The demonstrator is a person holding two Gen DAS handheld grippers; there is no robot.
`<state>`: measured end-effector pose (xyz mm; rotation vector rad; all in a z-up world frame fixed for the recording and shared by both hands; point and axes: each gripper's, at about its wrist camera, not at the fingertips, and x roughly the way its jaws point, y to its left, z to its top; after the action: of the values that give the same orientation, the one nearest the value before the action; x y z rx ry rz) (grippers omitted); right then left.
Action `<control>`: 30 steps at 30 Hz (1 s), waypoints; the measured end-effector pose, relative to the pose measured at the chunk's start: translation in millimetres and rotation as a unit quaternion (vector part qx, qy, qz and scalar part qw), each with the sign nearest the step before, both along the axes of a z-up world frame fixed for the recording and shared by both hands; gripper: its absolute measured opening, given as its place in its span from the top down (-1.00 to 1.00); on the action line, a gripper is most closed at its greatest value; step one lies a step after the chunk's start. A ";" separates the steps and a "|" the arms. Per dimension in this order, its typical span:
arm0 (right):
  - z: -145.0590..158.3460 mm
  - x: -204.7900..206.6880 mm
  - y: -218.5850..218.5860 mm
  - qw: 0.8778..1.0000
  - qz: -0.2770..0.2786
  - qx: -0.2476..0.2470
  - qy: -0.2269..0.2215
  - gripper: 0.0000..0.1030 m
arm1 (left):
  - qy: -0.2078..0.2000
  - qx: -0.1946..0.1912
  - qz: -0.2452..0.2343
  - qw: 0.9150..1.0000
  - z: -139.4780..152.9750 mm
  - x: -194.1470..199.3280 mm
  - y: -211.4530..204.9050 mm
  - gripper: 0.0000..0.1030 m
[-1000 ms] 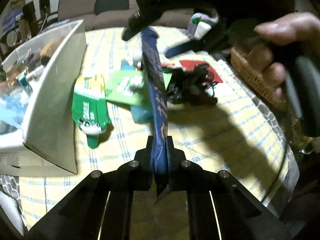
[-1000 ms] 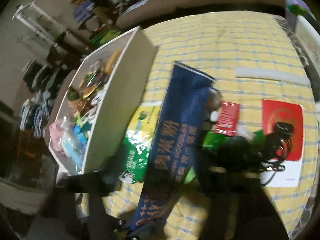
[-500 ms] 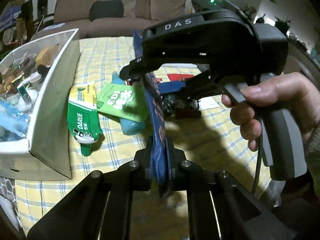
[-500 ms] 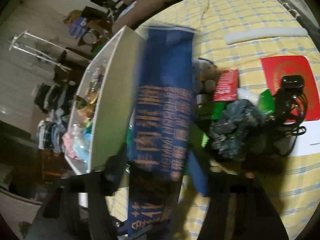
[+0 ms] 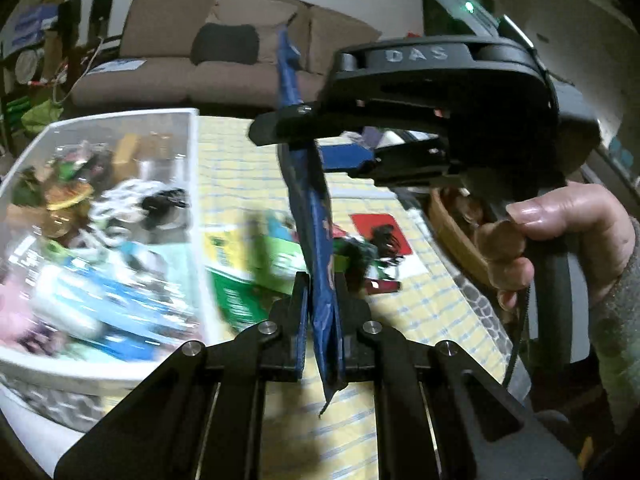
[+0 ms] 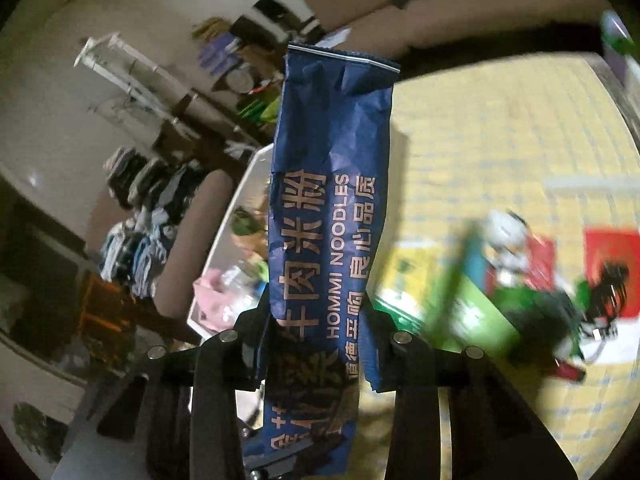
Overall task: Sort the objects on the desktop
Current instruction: 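Carry the blue packet into the white box and open both tools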
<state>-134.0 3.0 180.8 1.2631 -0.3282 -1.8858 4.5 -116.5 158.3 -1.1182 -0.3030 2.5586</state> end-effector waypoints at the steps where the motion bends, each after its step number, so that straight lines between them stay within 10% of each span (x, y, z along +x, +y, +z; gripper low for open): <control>1: 2.7 -1.9 -16.5 1.000 0.007 0.007 0.000 0.29 | -0.009 0.008 0.006 1.000 3.3 -3.9 -15.0 0.80; 11: -50.8 -26.2 -163.7 0.983 0.034 0.181 0.005 0.24 | -0.108 0.023 0.081 0.991 -34.9 -45.8 -124.9 0.52; 19: -51.6 -28.2 -167.7 0.972 0.015 0.229 0.043 -0.42 | -0.073 -0.036 0.117 0.990 -27.5 -35.8 -135.5 -0.19; 30: -21.2 -16.1 -106.2 0.982 -0.008 0.182 0.060 -0.61 | -0.016 -0.117 0.134 0.984 10.6 -13.3 -102.3 -0.84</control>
<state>-150.0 -103.2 159.6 1.3739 0.0763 -2.0884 -8.8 -218.7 168.9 -1.2799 -0.1719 2.8744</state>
